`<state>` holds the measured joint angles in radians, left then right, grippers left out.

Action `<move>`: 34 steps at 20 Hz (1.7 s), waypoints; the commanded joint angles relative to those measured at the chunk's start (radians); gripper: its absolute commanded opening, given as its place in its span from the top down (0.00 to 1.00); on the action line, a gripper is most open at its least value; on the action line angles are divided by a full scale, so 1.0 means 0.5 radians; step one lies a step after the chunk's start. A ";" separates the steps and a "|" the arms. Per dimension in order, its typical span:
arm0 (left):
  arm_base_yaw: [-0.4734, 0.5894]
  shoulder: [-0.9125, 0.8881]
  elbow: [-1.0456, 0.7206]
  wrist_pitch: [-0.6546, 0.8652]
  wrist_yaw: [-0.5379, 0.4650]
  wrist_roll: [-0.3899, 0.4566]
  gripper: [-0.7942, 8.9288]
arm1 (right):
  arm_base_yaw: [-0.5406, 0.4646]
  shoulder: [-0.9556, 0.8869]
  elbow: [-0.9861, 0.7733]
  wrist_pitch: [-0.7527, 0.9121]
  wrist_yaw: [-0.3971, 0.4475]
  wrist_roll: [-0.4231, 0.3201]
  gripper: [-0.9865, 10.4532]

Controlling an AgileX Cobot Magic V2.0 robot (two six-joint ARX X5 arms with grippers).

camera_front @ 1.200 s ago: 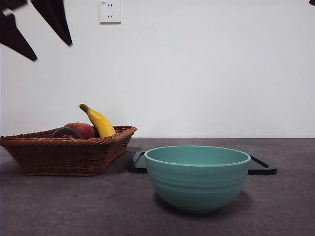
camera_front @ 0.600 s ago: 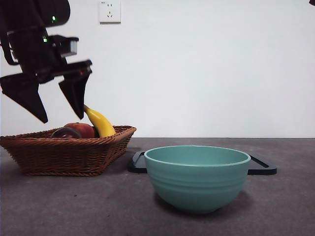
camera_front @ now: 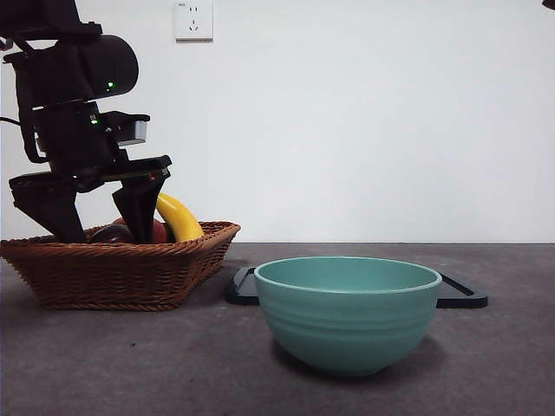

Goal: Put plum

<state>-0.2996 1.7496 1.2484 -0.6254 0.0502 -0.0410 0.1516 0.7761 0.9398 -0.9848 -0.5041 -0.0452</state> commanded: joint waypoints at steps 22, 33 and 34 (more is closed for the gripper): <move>-0.075 -0.335 0.045 -0.047 0.224 -0.005 0.64 | 0.011 0.014 0.035 0.024 -0.003 0.015 0.61; -0.782 -0.620 0.045 -0.077 0.425 0.050 0.64 | 0.011 0.014 0.035 0.024 -0.001 0.015 0.61; -0.845 -0.594 0.045 -0.056 0.423 0.061 0.64 | 0.011 0.014 0.035 0.024 -0.001 0.014 0.61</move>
<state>-0.7132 1.4361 1.2503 -0.6628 0.2607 -0.0322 0.1516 0.7757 0.9398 -0.9829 -0.5037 -0.0448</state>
